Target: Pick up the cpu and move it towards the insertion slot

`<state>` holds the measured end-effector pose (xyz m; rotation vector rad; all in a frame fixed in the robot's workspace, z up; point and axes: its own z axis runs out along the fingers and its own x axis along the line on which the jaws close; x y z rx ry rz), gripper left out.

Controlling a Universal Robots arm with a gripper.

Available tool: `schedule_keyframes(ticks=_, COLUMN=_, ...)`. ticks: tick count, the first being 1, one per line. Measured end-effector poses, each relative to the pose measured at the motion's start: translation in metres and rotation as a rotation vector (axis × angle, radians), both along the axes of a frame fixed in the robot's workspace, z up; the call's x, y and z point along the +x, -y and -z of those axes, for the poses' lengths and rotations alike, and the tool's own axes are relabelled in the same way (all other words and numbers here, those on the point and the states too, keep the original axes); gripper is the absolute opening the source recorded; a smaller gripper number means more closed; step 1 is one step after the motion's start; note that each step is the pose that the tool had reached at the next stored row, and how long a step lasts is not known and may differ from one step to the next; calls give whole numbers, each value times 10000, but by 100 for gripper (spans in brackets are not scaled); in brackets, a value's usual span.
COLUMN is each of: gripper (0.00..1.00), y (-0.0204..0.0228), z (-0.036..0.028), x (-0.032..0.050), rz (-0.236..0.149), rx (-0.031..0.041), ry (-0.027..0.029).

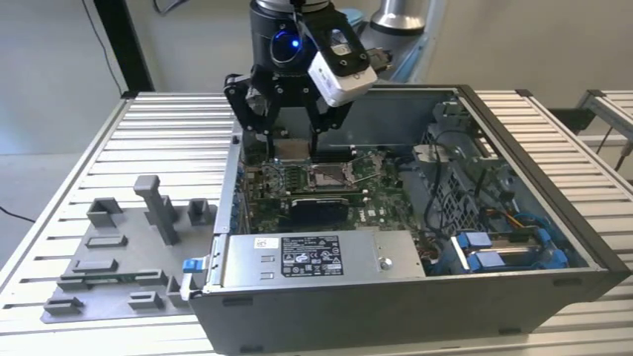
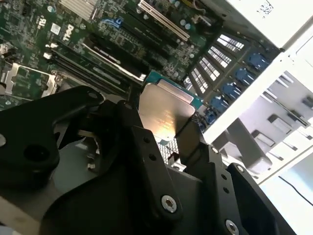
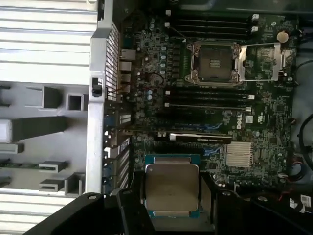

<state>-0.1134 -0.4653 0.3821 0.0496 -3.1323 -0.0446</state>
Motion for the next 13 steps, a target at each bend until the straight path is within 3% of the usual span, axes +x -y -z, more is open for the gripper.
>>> schedule_keyframes(ticks=13, gripper=0, y=0, z=0, x=569, rz=0, rx=1, ry=0)
